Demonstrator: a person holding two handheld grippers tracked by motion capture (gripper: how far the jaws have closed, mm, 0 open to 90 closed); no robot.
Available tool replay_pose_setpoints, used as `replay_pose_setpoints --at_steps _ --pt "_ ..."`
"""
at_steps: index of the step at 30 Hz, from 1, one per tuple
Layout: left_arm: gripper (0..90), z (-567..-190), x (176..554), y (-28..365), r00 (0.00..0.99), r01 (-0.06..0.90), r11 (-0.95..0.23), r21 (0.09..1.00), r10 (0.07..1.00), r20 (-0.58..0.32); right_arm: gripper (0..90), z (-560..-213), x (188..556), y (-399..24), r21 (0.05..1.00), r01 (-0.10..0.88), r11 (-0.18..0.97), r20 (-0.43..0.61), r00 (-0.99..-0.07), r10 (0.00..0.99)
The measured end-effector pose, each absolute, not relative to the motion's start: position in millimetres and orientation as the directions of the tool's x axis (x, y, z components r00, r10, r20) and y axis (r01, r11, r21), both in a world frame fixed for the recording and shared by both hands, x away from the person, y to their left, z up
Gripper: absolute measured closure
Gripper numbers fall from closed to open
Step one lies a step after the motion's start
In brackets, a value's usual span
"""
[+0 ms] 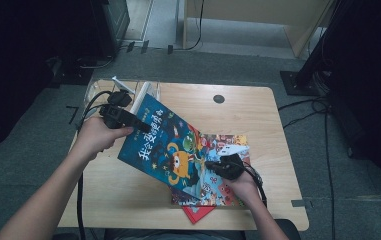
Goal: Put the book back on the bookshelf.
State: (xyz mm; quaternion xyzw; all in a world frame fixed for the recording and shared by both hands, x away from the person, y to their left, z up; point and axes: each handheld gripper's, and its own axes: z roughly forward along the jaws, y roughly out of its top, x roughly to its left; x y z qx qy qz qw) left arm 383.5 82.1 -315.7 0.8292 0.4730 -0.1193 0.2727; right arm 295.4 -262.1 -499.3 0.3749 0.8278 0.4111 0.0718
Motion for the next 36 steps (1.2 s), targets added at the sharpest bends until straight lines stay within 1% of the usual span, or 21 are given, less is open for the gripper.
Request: replay_pose_setpoints --at_steps 3,5,8,11,14,16,18,20,24,27,29,32,34,36 --pt "65.8 -312 384 70 0.553 0.833 -0.451 0.322 0.708 -0.440 90.0 -500 297 -251 0.742 0.543 0.394 0.186 -0.731 0.656" --pt "68.9 -306 385 67 0.565 0.824 -0.454 0.339 0.698 -0.439 90.0 -500 296 -243 0.745 0.526 0.410 0.165 -0.741 0.651" --pt "72.9 -299 389 66 0.572 0.820 -0.460 0.341 0.685 -0.452 89.2 -500 294 -234 0.750 0.503 0.430 0.135 -0.752 0.645" --pt "76.2 -293 393 63 0.574 0.819 -0.474 0.323 0.677 -0.461 88.5 -499 294 -228 0.755 0.493 0.434 0.125 -0.757 0.642" --pt "78.2 -287 398 62 0.568 0.823 -0.486 0.294 0.679 -0.465 83.4 -499 295 -225 0.754 0.485 0.443 0.120 -0.764 0.634" --pt "79.9 -283 400 62 0.556 0.830 -0.484 0.277 0.684 -0.472 83.8 -499 294 -225 0.749 0.479 0.459 0.097 -0.764 0.638" --pt "81.9 -279 401 63 0.549 0.835 -0.483 0.264 0.685 -0.479 82.8 -496 293 -228 0.755 0.476 0.451 0.091 -0.757 0.646" --pt "82.8 -274 400 63 0.558 0.828 -0.499 0.256 0.689 -0.462 79.5 -494 294 -234 0.761 0.489 0.427 0.098 -0.736 0.669" --pt "83.1 -263 396 62 0.584 0.810 -0.532 0.248 0.691 -0.426 73.2 -493 298 -244 0.780 0.480 0.401 0.095 -0.725 0.682" --pt "82.7 -258 392 66 0.595 0.803 -0.539 0.255 0.697 -0.399 69.7 -494 305 -244 0.755 0.498 0.426 0.092 -0.725 0.683" --pt "82.9 -255 390 73 0.591 0.806 -0.531 0.262 0.703 -0.395 66.4 -497 307 -242 0.747 0.494 0.444 0.080 -0.731 0.678" --pt "82.9 -248 387 87 0.576 0.817 -0.505 0.279 0.710 -0.404 61.1 -500 307 -238 0.750 0.447 0.487 0.028 -0.758 0.652" --pt "82.9 -243 384 96 0.566 0.824 -0.484 0.294 0.716 -0.408 55.2 -501 307 -238 0.758 0.436 0.485 0.026 -0.764 0.645" --pt "82.9 -240 380 105 0.558 0.829 -0.469 0.305 0.725 -0.404 51.7 -503 307 -238 0.767 0.422 0.484 0.019 -0.768 0.640"
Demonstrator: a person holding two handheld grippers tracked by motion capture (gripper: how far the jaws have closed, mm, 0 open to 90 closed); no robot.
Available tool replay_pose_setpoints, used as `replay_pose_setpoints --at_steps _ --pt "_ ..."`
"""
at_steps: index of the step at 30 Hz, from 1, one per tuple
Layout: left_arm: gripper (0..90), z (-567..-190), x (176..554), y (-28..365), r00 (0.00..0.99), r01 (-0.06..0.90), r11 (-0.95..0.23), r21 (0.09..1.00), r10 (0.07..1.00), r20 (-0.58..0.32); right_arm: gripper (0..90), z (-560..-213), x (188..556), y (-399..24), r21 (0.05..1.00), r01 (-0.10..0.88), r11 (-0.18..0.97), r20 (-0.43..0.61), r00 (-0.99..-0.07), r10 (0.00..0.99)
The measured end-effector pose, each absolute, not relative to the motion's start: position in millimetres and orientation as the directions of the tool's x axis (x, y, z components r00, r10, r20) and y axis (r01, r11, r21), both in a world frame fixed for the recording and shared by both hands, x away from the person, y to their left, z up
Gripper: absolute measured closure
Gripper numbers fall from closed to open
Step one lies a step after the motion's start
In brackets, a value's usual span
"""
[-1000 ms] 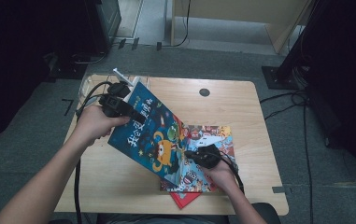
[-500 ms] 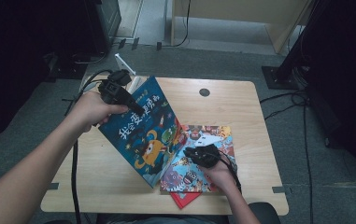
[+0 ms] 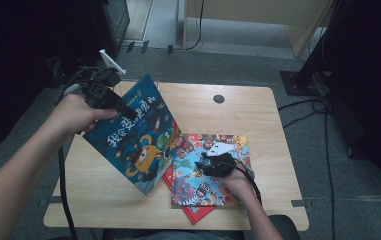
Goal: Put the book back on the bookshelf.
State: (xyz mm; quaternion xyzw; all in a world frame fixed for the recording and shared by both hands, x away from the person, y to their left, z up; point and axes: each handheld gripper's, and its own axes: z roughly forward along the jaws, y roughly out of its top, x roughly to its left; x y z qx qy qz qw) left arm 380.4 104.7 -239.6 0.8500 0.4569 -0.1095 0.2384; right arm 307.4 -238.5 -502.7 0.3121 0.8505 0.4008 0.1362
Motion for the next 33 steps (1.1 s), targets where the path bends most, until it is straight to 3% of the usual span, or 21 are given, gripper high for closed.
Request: replay_pose_setpoints --at_steps 33 --pt "82.5 -232 349 207 0.359 0.926 -0.259 0.275 0.832 -0.423 50.1 -503 311 -241 0.768 0.411 0.492 0.025 -0.786 0.617"
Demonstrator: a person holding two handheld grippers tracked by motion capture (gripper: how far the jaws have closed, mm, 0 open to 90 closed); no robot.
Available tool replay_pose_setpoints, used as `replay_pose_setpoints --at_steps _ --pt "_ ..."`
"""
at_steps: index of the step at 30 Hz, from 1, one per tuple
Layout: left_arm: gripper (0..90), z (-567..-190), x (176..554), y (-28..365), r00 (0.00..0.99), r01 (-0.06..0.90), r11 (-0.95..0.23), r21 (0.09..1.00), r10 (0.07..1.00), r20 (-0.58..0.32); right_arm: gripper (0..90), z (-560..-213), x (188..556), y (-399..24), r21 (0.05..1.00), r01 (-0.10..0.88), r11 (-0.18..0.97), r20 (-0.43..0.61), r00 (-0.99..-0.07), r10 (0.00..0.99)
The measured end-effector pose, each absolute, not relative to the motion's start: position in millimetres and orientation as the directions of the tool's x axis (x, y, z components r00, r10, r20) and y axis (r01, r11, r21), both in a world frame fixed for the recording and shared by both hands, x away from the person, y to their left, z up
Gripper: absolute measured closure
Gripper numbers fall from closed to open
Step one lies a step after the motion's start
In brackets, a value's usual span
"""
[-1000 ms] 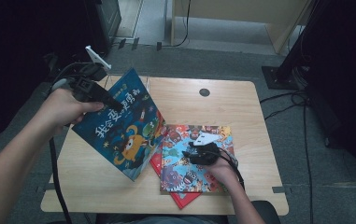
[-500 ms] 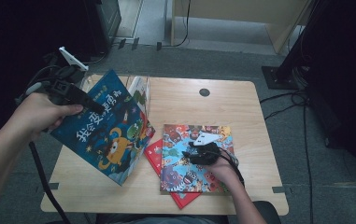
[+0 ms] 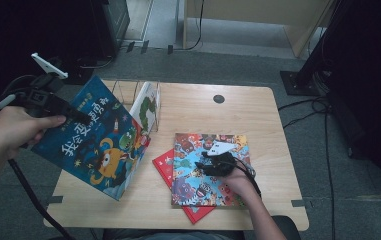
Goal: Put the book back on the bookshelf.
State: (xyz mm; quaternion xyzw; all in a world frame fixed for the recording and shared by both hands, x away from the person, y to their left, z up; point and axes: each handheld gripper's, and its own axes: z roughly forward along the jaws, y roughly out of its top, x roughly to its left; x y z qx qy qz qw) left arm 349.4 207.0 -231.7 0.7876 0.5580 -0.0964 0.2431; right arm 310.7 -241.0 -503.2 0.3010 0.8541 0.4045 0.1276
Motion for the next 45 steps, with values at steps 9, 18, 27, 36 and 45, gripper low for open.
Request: replay_pose_setpoints --at_steps 9,18,27,36,45 --pt "82.1 -236 343 239 0.297 0.944 -0.196 0.265 0.854 -0.426 50.0 -503 311 -241 0.768 0.410 0.492 0.024 -0.786 0.617" --pt "81.8 -239 346 272 0.226 0.958 -0.122 0.261 0.880 -0.417 50.1 -503 311 -241 0.768 0.411 0.491 0.025 -0.786 0.618" --pt "82.0 -244 361 289 0.182 0.963 -0.081 0.256 0.898 -0.401 49.8 -503 310 -241 0.769 0.411 0.490 0.025 -0.784 0.620" --pt "81.8 -244 380 295 0.165 0.966 -0.070 0.249 0.909 -0.383 49.6 -503 310 -241 0.769 0.412 0.489 0.024 -0.783 0.622" --pt "81.7 -246 402 301 0.126 0.964 -0.025 0.265 0.920 -0.370 49.5 -503 309 -241 0.768 0.417 0.486 0.025 -0.778 0.628"
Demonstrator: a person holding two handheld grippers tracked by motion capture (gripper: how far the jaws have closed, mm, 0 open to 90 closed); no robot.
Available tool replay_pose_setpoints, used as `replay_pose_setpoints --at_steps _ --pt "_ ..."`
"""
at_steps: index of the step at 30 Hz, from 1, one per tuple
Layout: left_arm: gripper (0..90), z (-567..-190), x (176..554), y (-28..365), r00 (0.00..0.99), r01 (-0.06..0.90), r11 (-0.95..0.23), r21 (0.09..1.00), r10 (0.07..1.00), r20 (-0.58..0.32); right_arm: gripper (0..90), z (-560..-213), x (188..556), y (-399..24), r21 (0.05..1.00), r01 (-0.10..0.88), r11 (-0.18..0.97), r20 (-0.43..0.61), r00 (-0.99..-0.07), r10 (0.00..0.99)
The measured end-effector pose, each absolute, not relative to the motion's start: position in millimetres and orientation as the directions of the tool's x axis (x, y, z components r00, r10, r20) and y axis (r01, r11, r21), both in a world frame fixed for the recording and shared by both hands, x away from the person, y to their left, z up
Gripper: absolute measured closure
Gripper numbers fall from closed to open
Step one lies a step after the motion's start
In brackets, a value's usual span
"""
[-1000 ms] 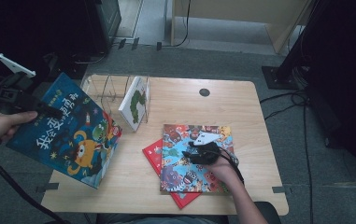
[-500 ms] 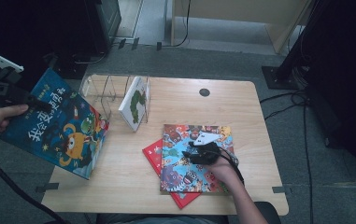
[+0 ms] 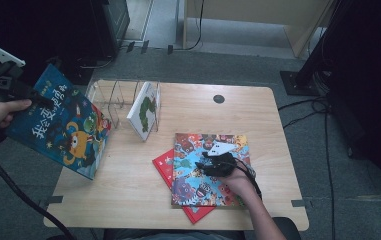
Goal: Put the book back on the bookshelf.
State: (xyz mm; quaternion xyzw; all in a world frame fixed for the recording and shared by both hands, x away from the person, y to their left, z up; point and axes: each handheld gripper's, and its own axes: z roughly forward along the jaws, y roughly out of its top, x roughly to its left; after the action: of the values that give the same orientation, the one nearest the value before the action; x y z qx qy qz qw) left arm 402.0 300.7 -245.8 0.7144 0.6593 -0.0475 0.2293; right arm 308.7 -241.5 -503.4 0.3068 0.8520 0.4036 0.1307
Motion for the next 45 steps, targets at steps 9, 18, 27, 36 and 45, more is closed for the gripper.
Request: replay_pose_setpoints --at_steps 9,18,27,36,45 --pt "81.9 -249 432 303 0.124 0.961 -0.004 0.278 0.902 -0.413 49.4 -503 308 -242 0.768 0.419 0.484 0.022 -0.773 0.634" --pt "81.8 -256 464 304 0.113 0.959 -0.002 0.283 0.919 -0.379 50.1 -503 300 -243 0.769 0.425 0.478 0.017 -0.760 0.649" --pt "82.3 -267 487 303 0.123 0.957 -0.002 0.289 0.907 -0.402 50.4 -503 295 -240 0.773 0.399 0.493 -0.030 -0.753 0.658" --pt "82.3 -269 503 304 0.101 0.955 0.030 0.294 0.901 -0.421 49.9 -503 291 -241 0.771 0.424 0.475 -0.012 -0.736 0.676" --pt "80.5 -273 508 311 0.107 0.952 0.035 0.305 0.892 -0.439 48.8 -503 286 -246 0.770 0.445 0.458 0.008 -0.724 0.690"
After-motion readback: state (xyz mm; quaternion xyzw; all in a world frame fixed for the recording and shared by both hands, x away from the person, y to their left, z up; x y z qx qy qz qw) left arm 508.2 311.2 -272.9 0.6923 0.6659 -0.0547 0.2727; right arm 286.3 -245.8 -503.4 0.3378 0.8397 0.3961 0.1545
